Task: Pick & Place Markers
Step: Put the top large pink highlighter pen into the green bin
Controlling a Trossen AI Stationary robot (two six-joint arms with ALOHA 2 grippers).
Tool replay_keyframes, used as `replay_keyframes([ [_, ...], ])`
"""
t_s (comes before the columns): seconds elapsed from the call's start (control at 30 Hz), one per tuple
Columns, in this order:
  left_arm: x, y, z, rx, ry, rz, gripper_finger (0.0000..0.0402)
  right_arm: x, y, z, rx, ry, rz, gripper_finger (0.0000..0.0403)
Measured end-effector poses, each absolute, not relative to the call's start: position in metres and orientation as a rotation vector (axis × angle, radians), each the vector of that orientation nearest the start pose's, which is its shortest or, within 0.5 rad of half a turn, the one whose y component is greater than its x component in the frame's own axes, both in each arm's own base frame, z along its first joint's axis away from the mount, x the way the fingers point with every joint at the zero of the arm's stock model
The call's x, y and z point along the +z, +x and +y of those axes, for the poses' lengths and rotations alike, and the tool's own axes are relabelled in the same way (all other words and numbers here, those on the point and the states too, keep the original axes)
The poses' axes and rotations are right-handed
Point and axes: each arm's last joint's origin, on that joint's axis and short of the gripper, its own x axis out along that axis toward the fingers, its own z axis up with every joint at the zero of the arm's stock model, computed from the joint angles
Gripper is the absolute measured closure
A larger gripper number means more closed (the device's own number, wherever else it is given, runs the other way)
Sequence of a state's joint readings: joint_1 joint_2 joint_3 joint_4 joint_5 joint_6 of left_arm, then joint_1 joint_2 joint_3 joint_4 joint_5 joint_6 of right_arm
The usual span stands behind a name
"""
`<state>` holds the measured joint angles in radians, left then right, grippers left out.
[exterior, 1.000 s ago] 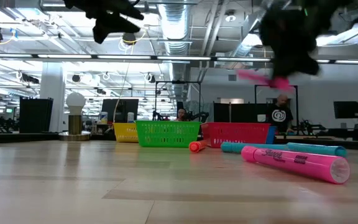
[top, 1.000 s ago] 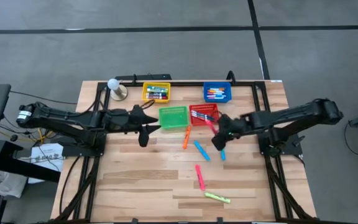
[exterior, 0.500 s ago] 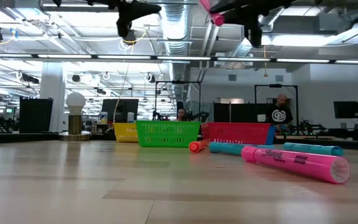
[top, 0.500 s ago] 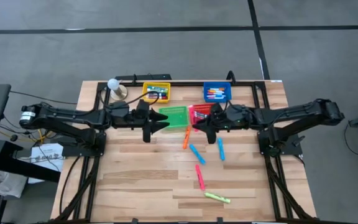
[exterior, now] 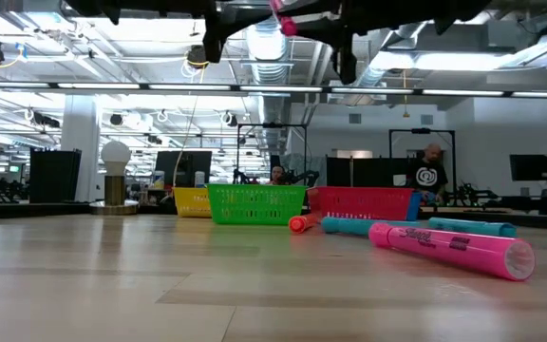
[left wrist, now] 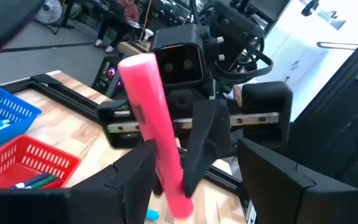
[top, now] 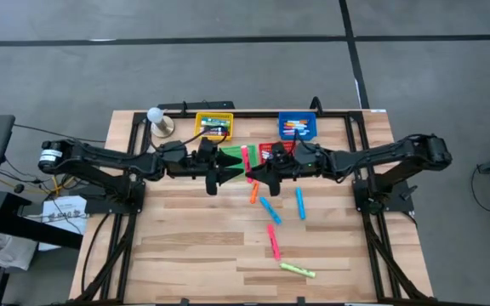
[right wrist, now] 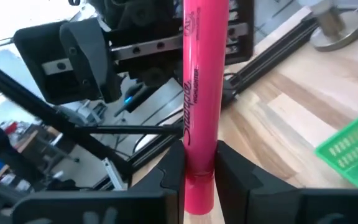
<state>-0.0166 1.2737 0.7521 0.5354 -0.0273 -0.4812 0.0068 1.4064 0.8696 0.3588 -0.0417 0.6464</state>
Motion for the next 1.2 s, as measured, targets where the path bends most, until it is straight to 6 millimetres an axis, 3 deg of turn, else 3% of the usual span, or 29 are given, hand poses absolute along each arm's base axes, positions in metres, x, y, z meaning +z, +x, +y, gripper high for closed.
replay_keyframes([
  [0.53, 0.286, 0.283, 0.013, 0.064, -0.476, -0.035, 0.0189, 0.276, 0.349, 0.004, 0.092, 0.64, 0.227, 0.0355],
  [0.67, 0.286, 0.283, 0.015, 0.069, -0.476, -0.038, 0.0228, 0.277, 0.349, 0.002, 0.085, 0.641, 0.228, 0.0355],
  [0.87, 0.287, 0.283, 0.019, 0.073, -0.496, -0.049, 0.0336, 0.276, 0.349, -0.003, 0.065, 0.628, 0.227, 0.0354],
  [1.2, 0.286, 0.283, 0.022, 0.076, -0.395, -0.032, 0.0341, 0.272, 0.348, -0.013, 0.033, 0.62, 0.268, 0.0314],
])
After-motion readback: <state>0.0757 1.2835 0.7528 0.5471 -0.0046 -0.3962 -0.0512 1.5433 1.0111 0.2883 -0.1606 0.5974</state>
